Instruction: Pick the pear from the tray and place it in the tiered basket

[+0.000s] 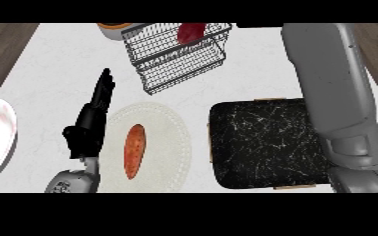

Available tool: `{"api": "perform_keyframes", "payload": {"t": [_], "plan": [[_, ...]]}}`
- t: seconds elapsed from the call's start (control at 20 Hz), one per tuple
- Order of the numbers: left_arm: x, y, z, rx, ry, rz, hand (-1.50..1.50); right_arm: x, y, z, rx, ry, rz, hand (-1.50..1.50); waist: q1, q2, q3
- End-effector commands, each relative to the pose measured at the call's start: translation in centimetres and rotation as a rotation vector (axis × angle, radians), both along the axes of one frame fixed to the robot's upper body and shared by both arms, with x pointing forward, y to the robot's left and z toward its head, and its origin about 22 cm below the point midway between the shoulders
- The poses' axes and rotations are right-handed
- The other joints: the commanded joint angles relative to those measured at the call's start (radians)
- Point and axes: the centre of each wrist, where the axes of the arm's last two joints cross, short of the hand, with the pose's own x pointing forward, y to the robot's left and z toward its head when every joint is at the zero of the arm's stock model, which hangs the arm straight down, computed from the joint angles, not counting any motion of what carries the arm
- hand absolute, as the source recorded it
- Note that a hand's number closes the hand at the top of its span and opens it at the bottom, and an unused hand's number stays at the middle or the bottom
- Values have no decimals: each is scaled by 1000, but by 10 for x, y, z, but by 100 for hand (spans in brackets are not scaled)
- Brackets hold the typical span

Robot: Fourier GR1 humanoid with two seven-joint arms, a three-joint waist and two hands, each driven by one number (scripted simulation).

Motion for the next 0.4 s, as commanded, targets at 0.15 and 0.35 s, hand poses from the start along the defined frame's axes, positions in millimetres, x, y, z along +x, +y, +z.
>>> {"api": "perform_keyframes", "payload": {"t": [0.15,0.35], "plan": [[7,2,-1,2,-4,44,0,-49,-121,-25,78,-35,-12,-150,-40,-4,2],[-2,12,-3,-6,9,21,0,-98,-169,-36,107,-56,13,-150,-28,-4,0]]}}
